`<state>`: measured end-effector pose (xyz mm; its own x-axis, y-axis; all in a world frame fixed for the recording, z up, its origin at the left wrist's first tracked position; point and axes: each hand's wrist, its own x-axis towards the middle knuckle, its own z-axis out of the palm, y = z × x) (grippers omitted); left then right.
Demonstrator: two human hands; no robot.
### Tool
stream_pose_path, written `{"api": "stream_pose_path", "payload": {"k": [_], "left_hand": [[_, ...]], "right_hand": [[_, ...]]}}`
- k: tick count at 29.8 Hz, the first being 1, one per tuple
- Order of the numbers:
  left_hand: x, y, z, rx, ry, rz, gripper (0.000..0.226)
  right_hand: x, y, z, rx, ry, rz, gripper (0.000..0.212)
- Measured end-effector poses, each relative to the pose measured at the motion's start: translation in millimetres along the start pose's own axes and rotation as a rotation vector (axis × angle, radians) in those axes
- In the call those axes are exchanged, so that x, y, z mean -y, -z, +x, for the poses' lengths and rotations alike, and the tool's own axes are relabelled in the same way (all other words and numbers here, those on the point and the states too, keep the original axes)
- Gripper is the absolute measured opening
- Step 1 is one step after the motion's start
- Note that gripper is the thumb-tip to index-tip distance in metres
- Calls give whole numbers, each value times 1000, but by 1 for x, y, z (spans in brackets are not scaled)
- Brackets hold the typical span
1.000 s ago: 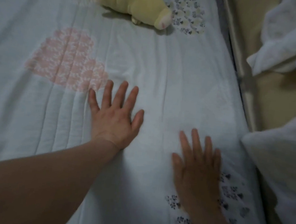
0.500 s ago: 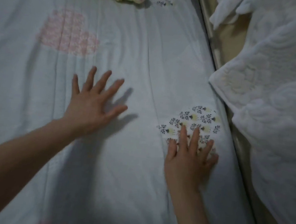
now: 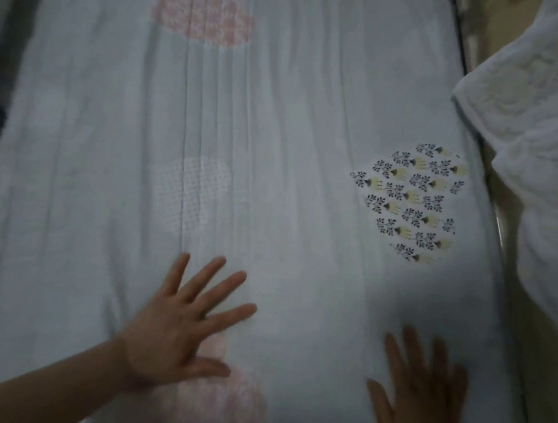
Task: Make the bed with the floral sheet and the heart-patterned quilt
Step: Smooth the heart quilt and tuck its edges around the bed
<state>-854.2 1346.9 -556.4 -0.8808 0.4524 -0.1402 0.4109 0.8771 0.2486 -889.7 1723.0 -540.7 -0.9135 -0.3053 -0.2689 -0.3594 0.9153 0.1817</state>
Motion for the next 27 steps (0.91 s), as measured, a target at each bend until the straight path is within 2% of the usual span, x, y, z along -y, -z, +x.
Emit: {"api": "stream_pose_path", "payload": {"k": [2,3,4,5,7,9,11,14,16,18,20,24,27], "left_hand": [[-8,-5,-23,37,-45,13,88],[-12,-1,-41,26,-27,12,90],[-14,0,-37,17,-30,3,90],[-22,2,-48,55,-26,-28,90],[-35,-3,-70,124,-110,-37,87],[-51,-26,-102,97,-191,31,74],[-63,-36,-124,97,-212,115,51],[-57,-31,-119,-15,-257,121,46],[-21,10,-107,-56,-145,141,51],[17,34,-86,-172,29,84,62],[63,64,-58,-188,249,55,71],[137,92,3,-190,579,79,71],[191,101,48,-240,711,91,70]], "right_hand": [[-7,-1,-12,-21,-186,20,69],[7,11,-12,-36,-219,79,70],[23,30,5,-27,-189,119,71],[45,41,11,-43,-84,162,71],[86,44,10,-73,222,188,75],[107,27,-15,-25,429,141,80],[104,9,-39,44,454,111,81],[104,5,-36,-56,365,138,81],[137,39,-2,-145,350,193,74],[171,63,26,-294,388,268,65],[211,105,75,-334,364,390,59],[268,142,192,-368,200,385,58],[290,153,284,-322,167,320,58]]}}
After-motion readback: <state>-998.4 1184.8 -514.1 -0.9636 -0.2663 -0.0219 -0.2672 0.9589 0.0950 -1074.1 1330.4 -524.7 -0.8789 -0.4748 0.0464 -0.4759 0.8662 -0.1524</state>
